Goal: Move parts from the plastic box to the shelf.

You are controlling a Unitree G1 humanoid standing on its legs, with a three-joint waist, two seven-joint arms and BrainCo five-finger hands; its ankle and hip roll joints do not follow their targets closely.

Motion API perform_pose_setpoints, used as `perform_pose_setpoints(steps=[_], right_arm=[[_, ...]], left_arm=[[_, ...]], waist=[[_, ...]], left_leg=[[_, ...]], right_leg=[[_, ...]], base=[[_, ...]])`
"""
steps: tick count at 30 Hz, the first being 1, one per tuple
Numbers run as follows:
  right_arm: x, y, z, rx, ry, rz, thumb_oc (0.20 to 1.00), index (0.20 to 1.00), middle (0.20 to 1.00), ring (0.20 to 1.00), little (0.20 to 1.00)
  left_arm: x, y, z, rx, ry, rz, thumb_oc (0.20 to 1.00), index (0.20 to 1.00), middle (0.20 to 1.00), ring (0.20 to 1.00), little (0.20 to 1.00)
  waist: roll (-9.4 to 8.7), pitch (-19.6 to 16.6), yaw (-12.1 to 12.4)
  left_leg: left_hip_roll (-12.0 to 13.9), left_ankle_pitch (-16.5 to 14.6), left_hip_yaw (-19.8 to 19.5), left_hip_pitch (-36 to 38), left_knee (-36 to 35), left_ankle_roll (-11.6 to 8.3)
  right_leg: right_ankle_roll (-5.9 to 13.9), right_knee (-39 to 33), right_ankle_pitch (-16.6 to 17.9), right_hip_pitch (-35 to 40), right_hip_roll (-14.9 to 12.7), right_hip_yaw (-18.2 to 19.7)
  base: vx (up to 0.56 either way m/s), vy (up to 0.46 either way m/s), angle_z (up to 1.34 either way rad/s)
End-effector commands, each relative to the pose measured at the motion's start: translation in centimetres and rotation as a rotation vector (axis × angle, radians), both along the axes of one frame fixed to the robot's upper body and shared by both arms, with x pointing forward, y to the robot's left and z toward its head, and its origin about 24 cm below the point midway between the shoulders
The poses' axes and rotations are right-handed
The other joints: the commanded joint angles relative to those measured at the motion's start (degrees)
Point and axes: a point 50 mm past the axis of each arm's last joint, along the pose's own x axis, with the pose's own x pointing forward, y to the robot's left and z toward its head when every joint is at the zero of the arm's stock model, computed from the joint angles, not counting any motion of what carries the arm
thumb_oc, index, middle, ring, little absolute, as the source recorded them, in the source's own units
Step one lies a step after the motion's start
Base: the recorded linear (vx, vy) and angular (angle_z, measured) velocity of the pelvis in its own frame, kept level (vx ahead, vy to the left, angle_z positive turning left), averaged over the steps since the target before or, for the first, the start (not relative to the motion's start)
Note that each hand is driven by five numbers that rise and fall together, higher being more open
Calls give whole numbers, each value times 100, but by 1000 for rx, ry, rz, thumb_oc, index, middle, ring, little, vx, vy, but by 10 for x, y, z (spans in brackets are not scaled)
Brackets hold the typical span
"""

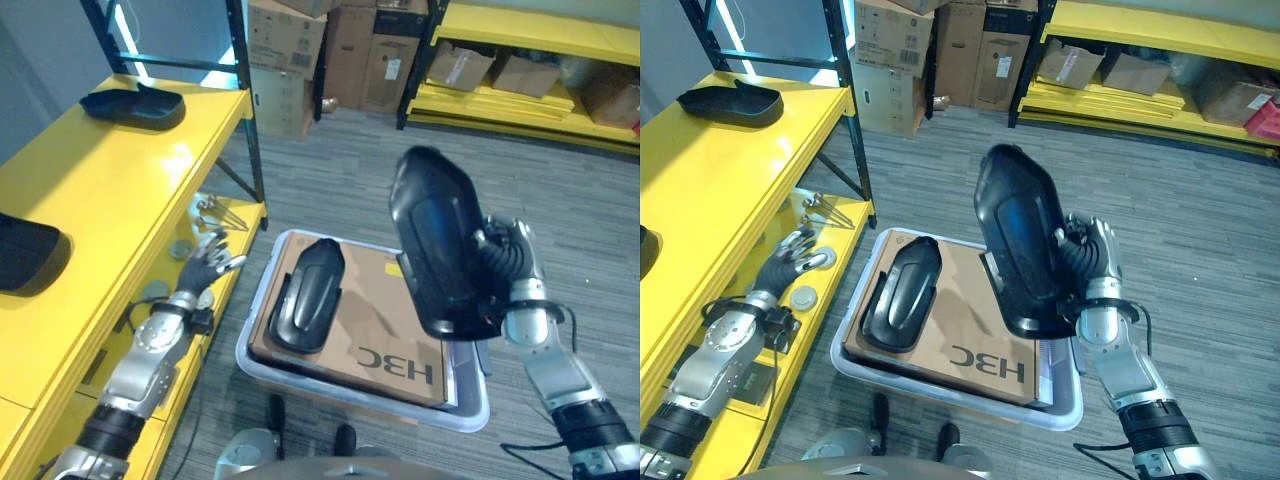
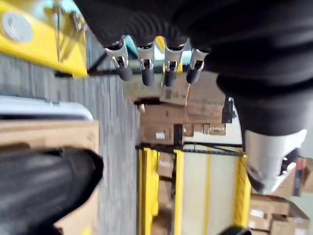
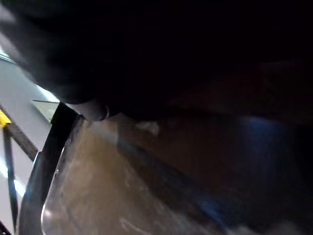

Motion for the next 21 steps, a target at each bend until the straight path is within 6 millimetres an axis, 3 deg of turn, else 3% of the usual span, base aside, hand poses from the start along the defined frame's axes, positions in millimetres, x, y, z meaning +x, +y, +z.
perform_pose_setpoints(steps=[1,10,13,14,21], right_arm=[[9,24,52,-70,-245,135,200,200,200,200,200],[17,67,69,-49,-301,310,200,200,200,200,200],[17,103,74,-2,-305,483,200,200,200,200,200],[17,103,74,-2,-305,483,200,200,200,200,200],[12,156,64,151,-224,711,200,200,200,200,200]], left_arm=[[11,-14,10,-89,-23,-88,1000,1000,1000,1000,1000],[25,-47,22,-94,-52,-155,1000,1000,1000,1000,1000],[34,-68,29,-56,-85,-155,1000,1000,1000,1000,1000],[34,-68,29,-56,-86,-154,1000,1000,1000,1000,1000],[38,-97,38,-126,-108,-188,1000,1000,1000,1000,1000]], waist=[[-122,-238,65],[-139,-336,-2],[-167,-369,-46],[-167,-367,-47],[-186,-372,-51]], left_leg=[[461,-599,58,400,-9,-388],[425,-672,60,469,-9,-359],[406,-713,64,497,-9,-347],[405,-713,64,498,-9,-346],[383,-728,58,503,-9,-332]], right_leg=[[238,37,-310,128,-243,-98],[242,55,-342,146,-245,-39],[256,48,-340,145,-253,-9],[256,49,-340,145,-254,-9],[248,49,-336,134,-262,7]], base=[[28,17,-3],[8,9,-2],[-2,4,-1],[-7,6,-4],[0,0,0]])
